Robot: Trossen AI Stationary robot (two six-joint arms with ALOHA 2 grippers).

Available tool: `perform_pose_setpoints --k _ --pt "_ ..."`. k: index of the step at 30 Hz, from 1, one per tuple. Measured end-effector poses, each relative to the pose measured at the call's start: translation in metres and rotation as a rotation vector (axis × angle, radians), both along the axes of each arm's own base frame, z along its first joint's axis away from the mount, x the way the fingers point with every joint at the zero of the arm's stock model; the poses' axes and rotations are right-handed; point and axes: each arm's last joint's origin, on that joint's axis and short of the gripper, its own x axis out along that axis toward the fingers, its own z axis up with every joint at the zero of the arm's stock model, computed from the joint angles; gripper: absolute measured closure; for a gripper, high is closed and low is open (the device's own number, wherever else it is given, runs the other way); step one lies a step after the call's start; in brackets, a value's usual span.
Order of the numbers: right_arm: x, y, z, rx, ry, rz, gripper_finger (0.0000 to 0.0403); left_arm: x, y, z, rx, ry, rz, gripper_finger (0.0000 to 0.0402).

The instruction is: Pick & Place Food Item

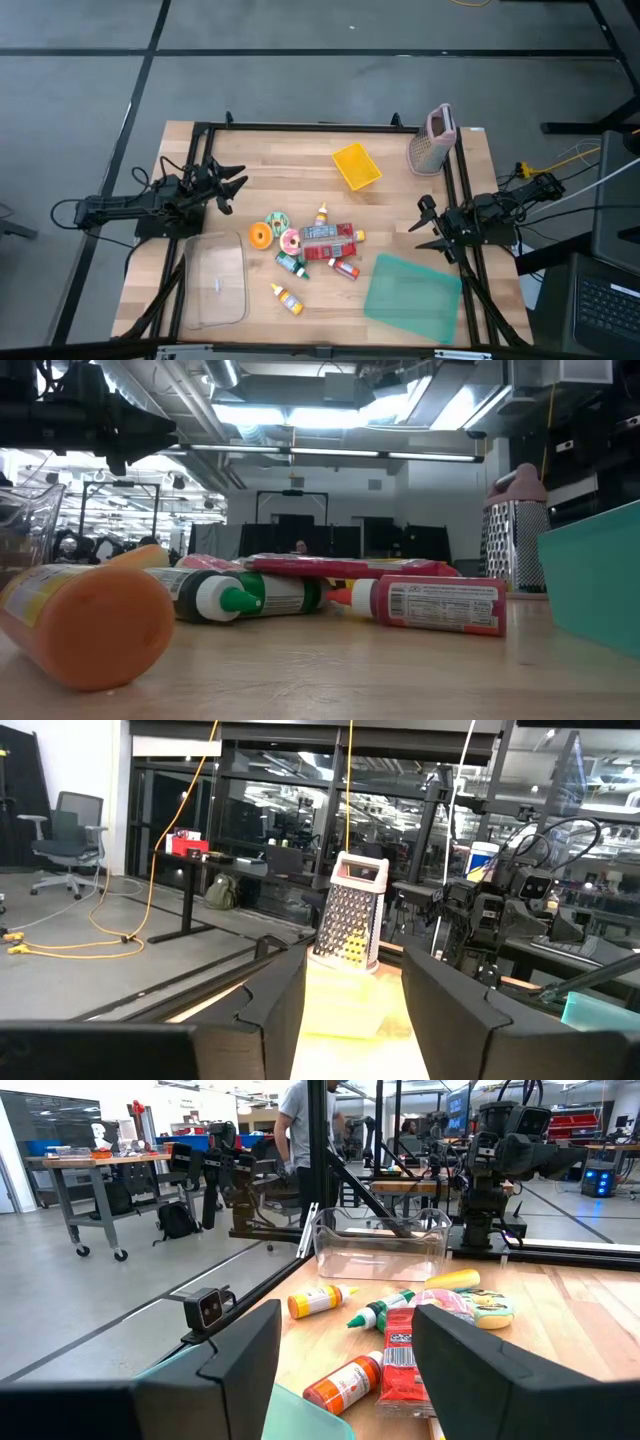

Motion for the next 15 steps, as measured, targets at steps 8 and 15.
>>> perform_pose_setpoints --k 8,15 --pt "0.0 0.0 0.0 0.0 0.0 0.0 0.0179 0.0 0.0 0.0001 0.0 0.0 0.0 0.0239" --pt "0.0005 -0.0013 0.0012 0.003 -0.012 -0.048 0.0179 0.0 0.0 0.0001 0.0 0.0 0.0 0.0239"
